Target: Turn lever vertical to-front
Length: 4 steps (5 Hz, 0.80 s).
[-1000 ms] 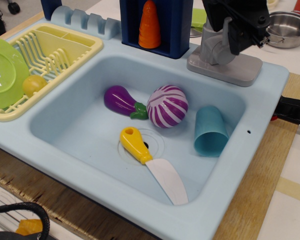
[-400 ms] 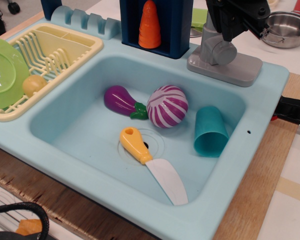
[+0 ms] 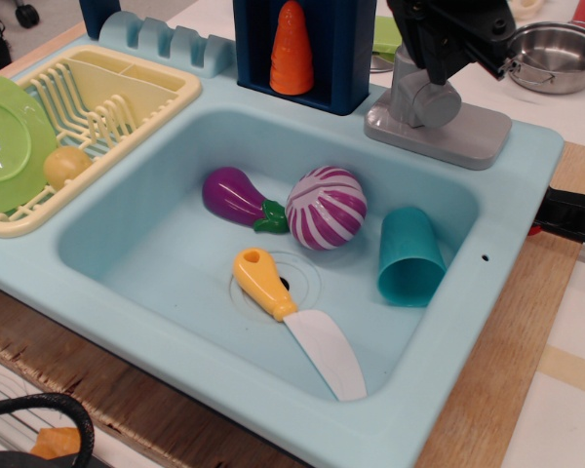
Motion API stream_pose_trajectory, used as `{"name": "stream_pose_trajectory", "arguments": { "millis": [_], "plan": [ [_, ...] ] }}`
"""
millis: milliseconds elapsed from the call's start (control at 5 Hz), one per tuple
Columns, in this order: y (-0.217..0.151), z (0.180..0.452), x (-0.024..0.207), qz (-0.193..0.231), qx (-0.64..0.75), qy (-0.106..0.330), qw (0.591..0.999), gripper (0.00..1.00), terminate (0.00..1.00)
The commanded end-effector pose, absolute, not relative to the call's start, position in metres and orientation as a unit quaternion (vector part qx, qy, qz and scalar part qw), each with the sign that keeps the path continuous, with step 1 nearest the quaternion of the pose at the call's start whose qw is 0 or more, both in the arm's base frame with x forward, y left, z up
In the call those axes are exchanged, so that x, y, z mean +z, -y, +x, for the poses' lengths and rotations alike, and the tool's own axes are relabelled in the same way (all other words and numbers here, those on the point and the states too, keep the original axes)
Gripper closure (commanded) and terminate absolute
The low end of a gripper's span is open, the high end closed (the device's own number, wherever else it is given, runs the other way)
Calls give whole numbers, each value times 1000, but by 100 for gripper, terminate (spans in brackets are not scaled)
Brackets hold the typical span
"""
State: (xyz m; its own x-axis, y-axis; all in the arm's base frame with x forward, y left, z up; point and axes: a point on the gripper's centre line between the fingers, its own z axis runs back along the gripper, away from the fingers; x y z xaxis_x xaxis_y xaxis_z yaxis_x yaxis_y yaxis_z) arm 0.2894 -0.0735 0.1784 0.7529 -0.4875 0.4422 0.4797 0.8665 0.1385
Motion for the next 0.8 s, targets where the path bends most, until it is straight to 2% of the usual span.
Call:
{"name": "stream_pose_trajectory", "arguments": {
  "millis": [0,600],
  "plan": [
    [63,260,158,-11,-241,200,950,100,0],
    [42,244,126,-32,-215,164,962,100,0]
  ]
}}
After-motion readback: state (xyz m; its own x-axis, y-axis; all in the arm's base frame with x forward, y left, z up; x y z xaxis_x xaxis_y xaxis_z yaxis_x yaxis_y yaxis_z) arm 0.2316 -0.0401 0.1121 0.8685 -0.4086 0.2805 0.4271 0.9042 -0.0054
